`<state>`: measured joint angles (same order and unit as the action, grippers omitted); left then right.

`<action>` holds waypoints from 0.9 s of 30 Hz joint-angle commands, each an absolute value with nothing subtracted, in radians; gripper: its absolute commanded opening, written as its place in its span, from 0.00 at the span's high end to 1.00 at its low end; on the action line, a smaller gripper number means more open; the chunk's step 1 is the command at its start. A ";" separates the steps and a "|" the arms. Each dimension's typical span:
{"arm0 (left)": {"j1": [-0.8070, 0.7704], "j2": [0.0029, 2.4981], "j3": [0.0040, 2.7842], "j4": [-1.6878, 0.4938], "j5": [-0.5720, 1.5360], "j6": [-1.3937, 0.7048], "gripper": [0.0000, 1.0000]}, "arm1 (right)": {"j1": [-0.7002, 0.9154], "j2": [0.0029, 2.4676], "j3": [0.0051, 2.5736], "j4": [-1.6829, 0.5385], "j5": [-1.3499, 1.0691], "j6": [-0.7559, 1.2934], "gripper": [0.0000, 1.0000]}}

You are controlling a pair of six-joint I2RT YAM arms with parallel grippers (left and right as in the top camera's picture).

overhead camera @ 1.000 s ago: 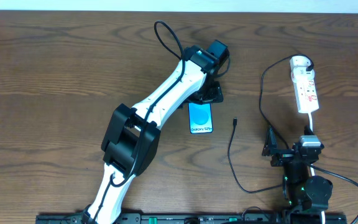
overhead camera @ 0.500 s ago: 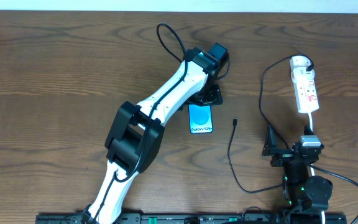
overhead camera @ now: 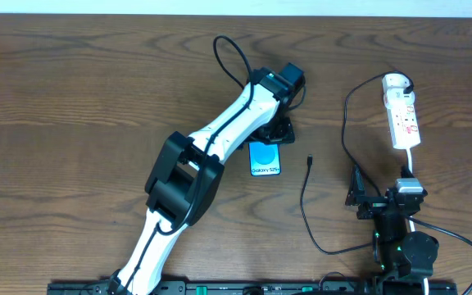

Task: Plug charger to phone and switch on socket
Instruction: 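Lower the left gripper onto the phone's top edge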

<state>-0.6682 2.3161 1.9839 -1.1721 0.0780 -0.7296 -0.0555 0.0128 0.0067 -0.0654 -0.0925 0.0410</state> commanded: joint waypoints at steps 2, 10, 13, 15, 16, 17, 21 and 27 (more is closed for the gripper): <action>-0.669 2.327 1.980 -1.176 0.051 -0.727 0.02 | -0.051 0.009 0.006 -0.070 -0.088 0.047 0.01; -0.669 2.328 1.980 -1.169 0.051 -0.728 0.02 | -0.051 0.009 0.006 -0.070 -0.088 0.047 0.01; -0.669 2.328 1.980 -1.161 0.052 -0.732 0.02 | -0.050 0.009 0.006 -0.070 -0.088 0.047 0.01; -0.669 2.328 1.980 -1.159 0.051 -0.741 0.02 | -0.051 0.009 0.006 -0.070 -0.088 0.047 0.01; -0.669 2.328 1.980 -1.158 0.051 -0.750 0.02 | -0.050 0.009 0.006 -0.070 -0.088 0.047 0.01; -0.669 2.328 1.980 -1.157 0.051 -0.759 0.02 | -0.051 0.009 0.006 -0.070 -0.088 0.047 0.01; -0.669 2.333 1.980 -1.126 0.049 -0.772 0.02 | -0.050 0.009 0.006 -0.070 -0.088 0.047 0.01; -0.669 2.346 1.980 -1.108 0.039 -0.772 0.02 | -0.050 0.009 0.006 -0.070 -0.088 0.047 0.01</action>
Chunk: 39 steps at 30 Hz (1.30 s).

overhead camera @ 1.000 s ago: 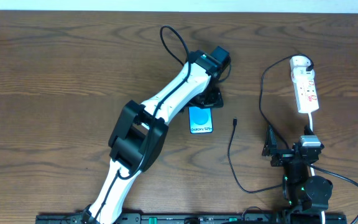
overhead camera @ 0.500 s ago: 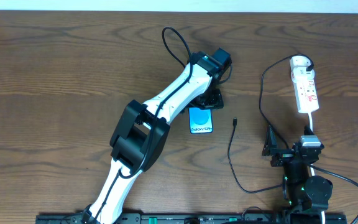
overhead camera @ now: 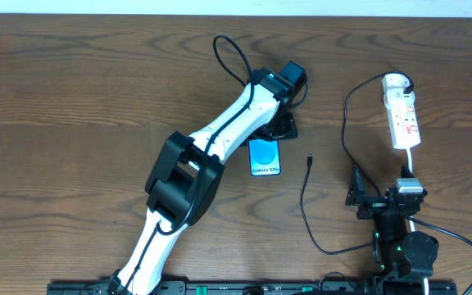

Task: Plug charger to phone and switch on socket
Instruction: 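Lower the left gripper onto the phone's top edge, then close the left gripper on the phone's top end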

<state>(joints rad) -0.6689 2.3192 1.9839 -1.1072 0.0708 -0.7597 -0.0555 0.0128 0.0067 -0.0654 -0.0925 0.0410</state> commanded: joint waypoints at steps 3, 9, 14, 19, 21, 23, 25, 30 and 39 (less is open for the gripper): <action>-0.669 2.354 1.980 -1.105 0.033 -0.772 0.02 | -0.051 0.009 0.006 -0.070 -0.088 0.047 0.01; -0.669 2.376 1.980 -1.091 0.033 -0.772 0.02 | -0.051 0.009 0.006 -0.070 -0.088 0.047 0.01; -0.669 2.402 1.980 -1.086 0.033 -0.760 0.02 | -0.051 0.009 0.006 -0.070 -0.088 0.047 0.01; -0.674 2.411 1.980 -1.067 0.037 -0.725 0.02 | -0.051 0.009 0.006 -0.070 -0.088 0.047 0.01; -0.679 2.411 1.980 -1.063 0.036 -0.714 0.02 | -0.050 0.009 0.006 -0.070 -0.088 0.047 0.01; -0.682 2.411 1.980 -1.063 0.036 -0.715 0.02 | -0.050 0.009 0.006 -0.070 -0.088 0.047 0.01; -0.685 2.411 1.980 -1.063 0.032 -0.715 0.02 | -0.051 0.009 0.006 -0.070 -0.088 0.047 0.01; -0.685 2.413 1.980 -1.063 0.009 -0.715 0.02 | -0.050 0.009 0.006 -0.070 -0.088 0.047 0.01; -0.686 2.428 1.963 -1.056 0.008 -0.715 0.02 | -0.050 0.009 0.006 -0.070 -0.088 0.047 0.01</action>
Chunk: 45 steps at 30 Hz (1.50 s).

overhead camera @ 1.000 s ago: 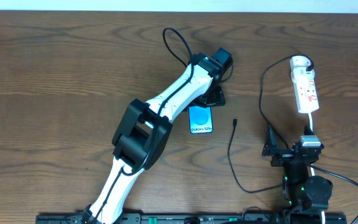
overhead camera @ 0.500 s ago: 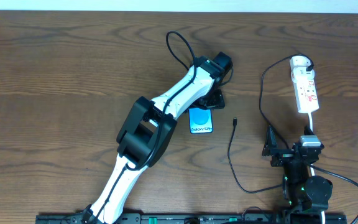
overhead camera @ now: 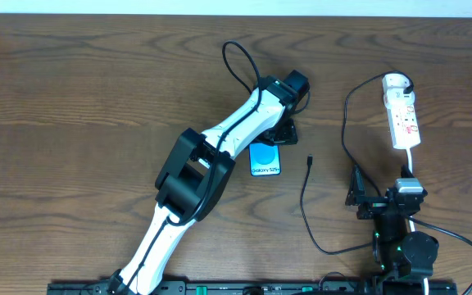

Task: Plug charger to phone and switch on socket
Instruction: 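Close the left gripper on the phone's top end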

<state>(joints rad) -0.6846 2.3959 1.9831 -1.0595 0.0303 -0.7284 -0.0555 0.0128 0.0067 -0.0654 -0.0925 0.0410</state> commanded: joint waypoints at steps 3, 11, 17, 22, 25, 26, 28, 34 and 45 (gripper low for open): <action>-0.686 2.442 1.941 -1.044 0.012 -0.715 0.02 | -0.051 0.009 0.006 -0.070 -0.088 0.047 0.01; -0.686 2.465 1.933 -1.033 0.015 -0.715 0.02 | -0.050 0.009 0.006 -0.070 -0.088 0.047 0.01; -0.686 2.465 1.933 -1.037 0.015 -0.715 0.02 | -0.051 0.009 0.006 -0.070 -0.088 0.047 0.01; -0.686 2.465 1.933 -1.045 0.019 -0.715 0.02 | -0.050 0.009 0.006 -0.070 -0.088 0.047 0.01; -0.680 2.465 1.933 -1.046 0.073 -0.713 0.02 | -0.051 0.009 0.006 -0.070 -0.088 0.047 0.01; -0.676 2.465 1.933 -1.045 0.101 -0.707 0.02 | -0.051 0.009 0.006 -0.070 -0.088 0.047 0.01; -0.668 2.465 1.933 -1.045 0.130 -0.689 0.02 | -0.051 0.009 0.006 -0.070 -0.088 0.047 0.01; -0.663 2.465 1.933 -1.056 0.135 -0.662 0.02 | -0.051 0.009 0.006 -0.070 -0.088 0.047 0.01; -0.663 2.465 1.933 -1.056 0.126 -0.663 0.02 | -0.051 0.009 0.006 -0.070 -0.088 0.047 0.01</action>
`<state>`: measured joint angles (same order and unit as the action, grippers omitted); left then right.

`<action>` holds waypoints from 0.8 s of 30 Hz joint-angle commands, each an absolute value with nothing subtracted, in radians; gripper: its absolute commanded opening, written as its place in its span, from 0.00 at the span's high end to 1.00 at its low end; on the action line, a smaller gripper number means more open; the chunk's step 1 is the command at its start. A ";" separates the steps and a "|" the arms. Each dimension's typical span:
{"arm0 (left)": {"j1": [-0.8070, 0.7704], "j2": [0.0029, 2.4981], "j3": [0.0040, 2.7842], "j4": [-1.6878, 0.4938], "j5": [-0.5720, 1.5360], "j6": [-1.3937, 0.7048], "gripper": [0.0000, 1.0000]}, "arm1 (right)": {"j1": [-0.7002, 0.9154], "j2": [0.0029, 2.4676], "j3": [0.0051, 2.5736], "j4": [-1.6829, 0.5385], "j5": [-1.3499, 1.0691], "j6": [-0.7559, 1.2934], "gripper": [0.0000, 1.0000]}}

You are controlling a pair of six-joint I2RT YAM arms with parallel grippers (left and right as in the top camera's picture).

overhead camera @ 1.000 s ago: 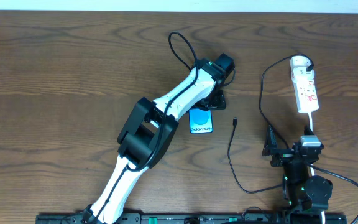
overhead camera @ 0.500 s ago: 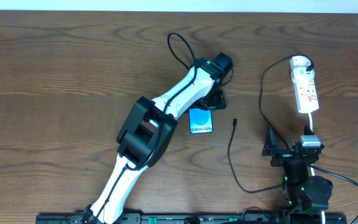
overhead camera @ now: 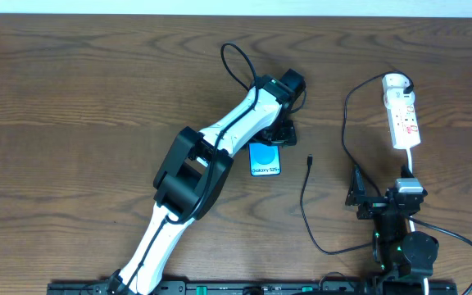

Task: Plug charger to phone and switch on socket
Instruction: 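Close the left gripper on the phone's top end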

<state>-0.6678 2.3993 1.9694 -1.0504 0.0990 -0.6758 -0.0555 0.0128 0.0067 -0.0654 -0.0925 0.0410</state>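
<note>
The phone point(overhead camera: 265, 161) lies flat at mid-table with its blue screen up. My left gripper point(overhead camera: 280, 131) sits over the phone's far end, with its black fingers covering that edge. How its jaws stand is hidden under the wrist. The black charger cable point(overhead camera: 304, 209) lies to the right of the phone. Its free plug tip point(overhead camera: 310, 160) rests on the wood, a short gap from the phone. The white power strip point(overhead camera: 401, 115) lies at the far right. My right gripper point(overhead camera: 356, 192) is parked near the front right, close to the cable, with its jaws too small to read.
The table is bare brown wood point(overhead camera: 80, 123). The charger cable loops from the power strip down past the right arm base point(overhead camera: 400, 246). A black cable loop point(overhead camera: 238, 65) rises from the left arm's wrist. The left arm's white links cross the table's middle diagonally.
The left arm's elbow has shifted a trifle to the left. The gripper, phone, cable and right arm are where they were.
At every earlier moment the left gripper was at the phone's far end and the right arm was parked. Between the second and third moments the left arm's elbow and wrist shifted a little to the right. Phone, plug tip and power strip have stayed in place throughout.
</note>
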 commanded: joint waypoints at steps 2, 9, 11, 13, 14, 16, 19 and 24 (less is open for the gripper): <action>-0.663 2.465 1.933 -1.056 0.119 -0.662 0.02 | -0.051 0.009 0.006 -0.070 -0.088 0.047 0.01; -0.663 2.465 1.933 -1.056 0.120 -0.663 0.02 | -0.051 0.009 0.006 -0.070 -0.088 0.047 0.01; -0.664 2.465 1.933 -1.056 0.120 -0.663 0.02 | -0.051 0.009 0.006 -0.070 -0.088 0.047 0.01; -0.664 2.465 1.933 -1.056 0.120 -0.663 0.02 | -0.050 0.009 0.006 -0.070 -0.088 0.047 0.01; -0.664 2.465 1.933 -1.056 0.120 -0.662 0.02 | -0.051 0.009 0.006 -0.070 -0.088 0.047 0.01; -0.664 2.465 1.933 -1.056 0.119 -0.662 0.02 | -0.051 0.009 0.006 -0.070 -0.088 0.047 0.01; -0.664 2.465 1.933 -1.056 0.119 -0.662 0.02 | -0.051 0.009 0.006 -0.070 -0.088 0.047 0.01; -0.664 2.465 1.933 -1.056 0.119 -0.662 0.03 | -0.051 0.009 0.006 -0.070 -0.088 0.047 0.01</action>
<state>-0.6678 2.3993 1.9694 -1.0504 0.0990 -0.6754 -0.0555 0.0128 0.0067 -0.0654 -0.0925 0.0410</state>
